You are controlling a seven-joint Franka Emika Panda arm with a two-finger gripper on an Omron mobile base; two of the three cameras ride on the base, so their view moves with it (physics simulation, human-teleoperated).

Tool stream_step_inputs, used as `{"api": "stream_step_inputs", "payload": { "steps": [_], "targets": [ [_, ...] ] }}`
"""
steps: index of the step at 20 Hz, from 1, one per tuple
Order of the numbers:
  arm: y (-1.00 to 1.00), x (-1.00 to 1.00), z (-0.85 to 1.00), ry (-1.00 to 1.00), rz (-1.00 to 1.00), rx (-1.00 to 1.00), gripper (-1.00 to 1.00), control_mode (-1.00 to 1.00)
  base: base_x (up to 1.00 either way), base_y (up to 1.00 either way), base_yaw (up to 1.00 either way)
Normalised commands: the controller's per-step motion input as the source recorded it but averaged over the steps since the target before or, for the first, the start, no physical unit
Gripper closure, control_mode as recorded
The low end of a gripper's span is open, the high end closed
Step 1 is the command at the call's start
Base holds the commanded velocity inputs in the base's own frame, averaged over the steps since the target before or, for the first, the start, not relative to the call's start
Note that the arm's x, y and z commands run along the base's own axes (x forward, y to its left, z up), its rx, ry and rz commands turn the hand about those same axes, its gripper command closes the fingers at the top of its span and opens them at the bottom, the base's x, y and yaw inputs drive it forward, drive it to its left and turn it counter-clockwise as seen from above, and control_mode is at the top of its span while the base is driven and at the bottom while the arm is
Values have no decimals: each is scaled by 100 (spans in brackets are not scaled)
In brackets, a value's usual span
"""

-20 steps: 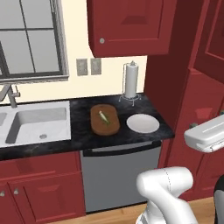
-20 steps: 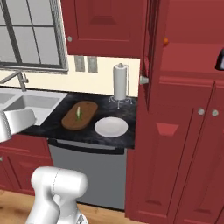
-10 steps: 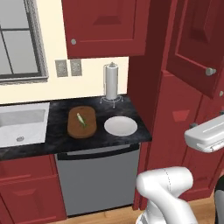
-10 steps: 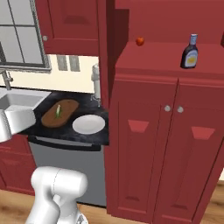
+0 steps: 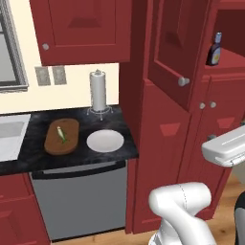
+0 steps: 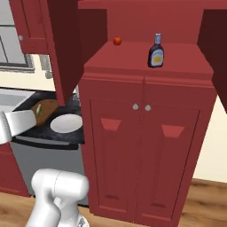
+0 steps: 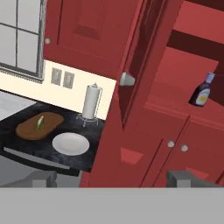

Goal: Pick the fish from the plate and place it on the cutting board. Then pick the condiment bottle from the cabinet and place it next to the cutting board.

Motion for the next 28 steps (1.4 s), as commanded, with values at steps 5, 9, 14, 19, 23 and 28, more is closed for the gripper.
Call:
{"api": "stream_step_inputs", "payload": {
  "steps": [5, 9, 14, 19, 23, 28],
  "targets": [
    [0, 0, 0, 0, 0, 0, -100, 100, 0, -60, 0],
    [0, 0, 0, 0, 0, 0, -100, 100, 0, -59, 1],
    [0, 0, 0, 0, 0, 0, -100, 100, 0, -56, 1],
    [0, 0, 0, 0, 0, 0, -100, 100, 0, -35, 1],
    [0, 0, 0, 0, 0, 0, -100, 100, 2, 0, 2],
    [0, 0, 0, 0, 0, 0, -100, 100, 22, 0, 0]
  ]
}}
